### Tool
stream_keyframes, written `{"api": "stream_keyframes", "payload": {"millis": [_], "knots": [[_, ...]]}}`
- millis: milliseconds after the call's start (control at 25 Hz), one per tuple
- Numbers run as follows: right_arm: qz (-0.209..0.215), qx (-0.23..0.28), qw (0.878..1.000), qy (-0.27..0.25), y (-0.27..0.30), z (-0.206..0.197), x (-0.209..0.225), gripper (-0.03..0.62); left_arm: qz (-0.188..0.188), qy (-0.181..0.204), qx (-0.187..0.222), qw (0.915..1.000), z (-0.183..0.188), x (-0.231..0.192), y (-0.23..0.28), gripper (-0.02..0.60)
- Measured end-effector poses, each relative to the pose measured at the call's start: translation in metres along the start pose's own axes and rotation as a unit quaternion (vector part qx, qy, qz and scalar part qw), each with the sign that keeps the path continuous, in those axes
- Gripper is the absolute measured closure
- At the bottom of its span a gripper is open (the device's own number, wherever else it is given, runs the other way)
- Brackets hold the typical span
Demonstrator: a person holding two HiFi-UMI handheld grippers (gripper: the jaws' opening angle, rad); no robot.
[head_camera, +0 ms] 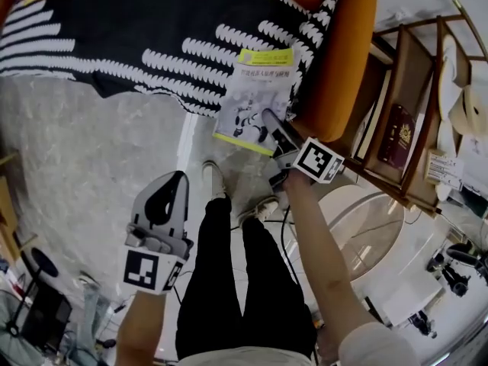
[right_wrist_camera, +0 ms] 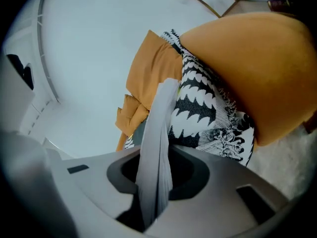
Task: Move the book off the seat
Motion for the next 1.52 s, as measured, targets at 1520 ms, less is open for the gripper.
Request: {"api": "stream_keyframes", "payload": {"millis": [1520], "knots": [[-0.06, 0.119, 0.991, 0.024, -0.164, 0.018, -0.02, 0.496, -0.037, 0.015, 0.019, 0.999, 0.027, 0.072, -0.021, 0.565]]}}
Point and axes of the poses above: the fingertips, and each gripper's own axes: y forward along the fingers, x to its right, z out of its top, the point moved 3 cm from there along -y, backward along the fingers, and after that the axes turned 8 degrees about -x, right-handed, at the moved point
